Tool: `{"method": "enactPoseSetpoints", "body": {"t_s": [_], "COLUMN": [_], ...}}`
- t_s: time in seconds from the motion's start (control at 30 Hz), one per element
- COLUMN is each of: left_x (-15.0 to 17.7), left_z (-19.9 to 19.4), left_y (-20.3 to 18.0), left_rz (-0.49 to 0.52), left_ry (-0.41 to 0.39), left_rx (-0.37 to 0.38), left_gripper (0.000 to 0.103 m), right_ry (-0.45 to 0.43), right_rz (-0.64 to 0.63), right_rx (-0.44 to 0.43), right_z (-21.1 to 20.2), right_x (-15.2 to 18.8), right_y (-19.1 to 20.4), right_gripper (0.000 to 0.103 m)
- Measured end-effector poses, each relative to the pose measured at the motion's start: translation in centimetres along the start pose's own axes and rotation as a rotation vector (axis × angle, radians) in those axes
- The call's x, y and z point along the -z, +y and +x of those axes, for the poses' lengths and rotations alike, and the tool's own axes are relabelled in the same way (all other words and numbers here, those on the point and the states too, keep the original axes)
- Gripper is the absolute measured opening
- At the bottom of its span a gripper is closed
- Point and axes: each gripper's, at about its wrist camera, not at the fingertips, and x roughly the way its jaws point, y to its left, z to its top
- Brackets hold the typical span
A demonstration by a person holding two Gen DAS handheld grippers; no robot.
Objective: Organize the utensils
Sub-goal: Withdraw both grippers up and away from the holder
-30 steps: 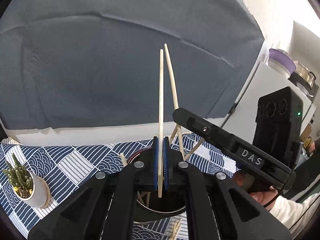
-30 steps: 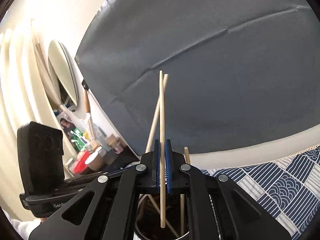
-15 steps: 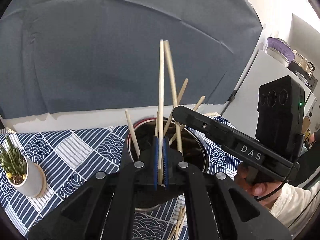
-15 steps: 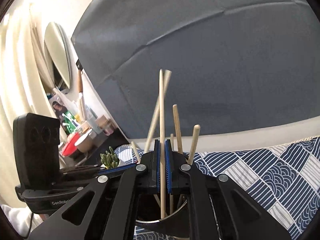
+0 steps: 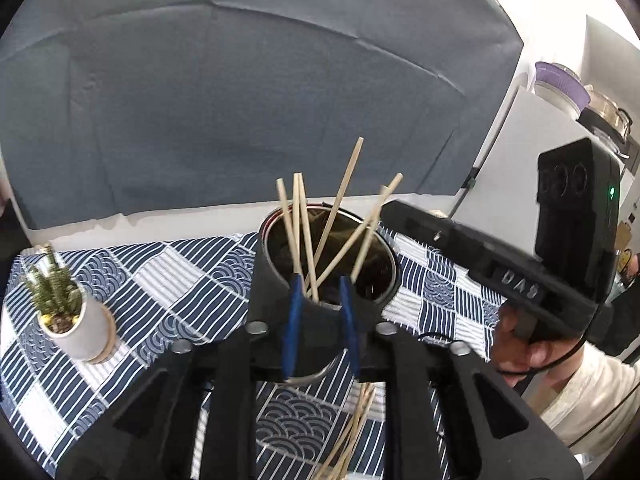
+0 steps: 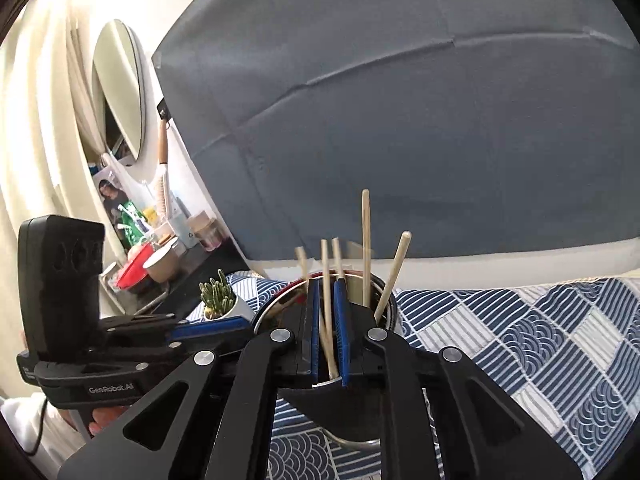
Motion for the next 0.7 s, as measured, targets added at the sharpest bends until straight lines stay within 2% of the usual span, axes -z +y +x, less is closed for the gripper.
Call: {"method": "enactPoseSetpoints", "body": {"t_s": [0.07,0.13,0.17,0.2,0.23,0.3,0.33,0.37,0.43,0.57,0.7], "left_x": [0.4,0.8,1.1,1.5,1.8,2.5,2.8,3.3,4.1,5.9,8.7], "left_z": [-0.8,-1.7,-2.1,-2.6,-2.9,-3.7,-4.0,-4.3,-4.9,-5.6,-5.7], "left_y": [-0.2,-0.6,-0.7,-0.9,-1.0,-1.3,-1.3,-1.4,-1.5,-1.8,-1.7], "left_rz": [0.004,0.005,0.007,0.005,-0.001,-0.008,-0.015,-0.026,-0.036,-0.044,-0.035], "left_ry": [-0.001,0.001,0.000,0.006,0.013,0.011,0.017,0.023,0.029,0.067,0.149], "left_rx": [-0.010,-0.026,-0.036,-0.048,-0.053,-0.063,-0.066,-0.075,-0.087,-0.112,-0.147], "left_gripper": [0.031,0.048,0.053,0.071,0.082,0.084,0.091,0.094,0.094,0.097,0.097], "right_ry": [-0.009,-0.019,-0.020,-0.014,-0.006,0.015,0.025,0.031,0.047,0.082,0.121], "right_rz": [-0.002,-0.004,-0.006,-0.008,-0.011,-0.024,-0.029,-0.031,-0.028,-0.022,-0.007], "right_rx": [0.014,0.030,0.041,0.053,0.062,0.092,0.105,0.122,0.133,0.186,0.232], "right_z": [-1.0,-2.1,-2.8,-3.3,-3.6,-4.5,-4.9,-5.4,-6.3,-7.8,-9.4], "right_x": [0.0,0.0,0.1,0.2,0.2,0.5,0.7,0.9,1.5,2.8,4.6], "right_y": [0.2,0.3,0.5,0.6,0.7,1.1,1.2,1.4,1.7,2.0,2.0], "right_gripper": [0.028,0.043,0.047,0.055,0.062,0.072,0.077,0.078,0.085,0.086,0.088]}}
